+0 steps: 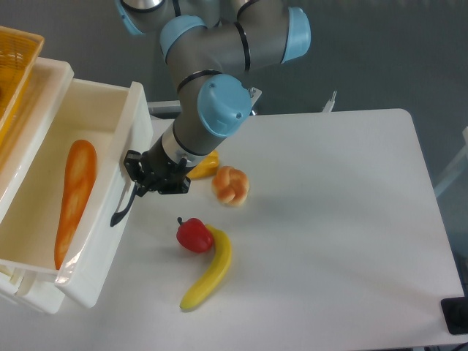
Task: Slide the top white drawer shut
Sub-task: 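Push the drawer front with the gripper into the white cabinet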
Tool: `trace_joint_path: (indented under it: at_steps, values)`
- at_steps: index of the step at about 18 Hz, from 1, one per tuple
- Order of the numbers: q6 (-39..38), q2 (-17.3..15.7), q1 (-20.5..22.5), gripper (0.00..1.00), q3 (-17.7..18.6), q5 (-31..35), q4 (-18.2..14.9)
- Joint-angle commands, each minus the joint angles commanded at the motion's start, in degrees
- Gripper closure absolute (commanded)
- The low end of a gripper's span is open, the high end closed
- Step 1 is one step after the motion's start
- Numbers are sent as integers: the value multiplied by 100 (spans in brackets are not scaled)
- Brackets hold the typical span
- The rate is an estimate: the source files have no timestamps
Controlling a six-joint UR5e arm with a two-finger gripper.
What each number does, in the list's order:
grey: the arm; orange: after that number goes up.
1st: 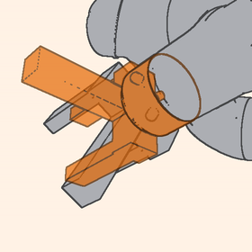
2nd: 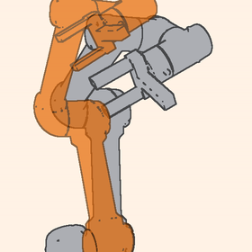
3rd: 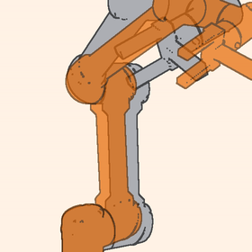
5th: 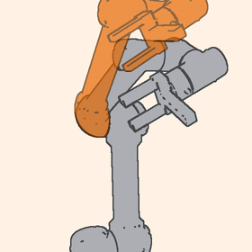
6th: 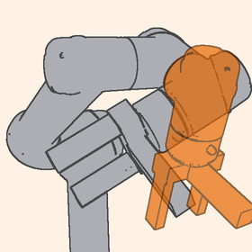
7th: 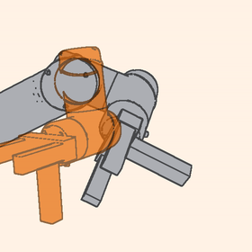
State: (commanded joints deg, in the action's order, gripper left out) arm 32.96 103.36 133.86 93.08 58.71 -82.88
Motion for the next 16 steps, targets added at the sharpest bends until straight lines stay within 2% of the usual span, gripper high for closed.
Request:
trace_joint_path:
  at_steps: [16]
  values:
    - [-158,-9,-536,100,9,0,26]
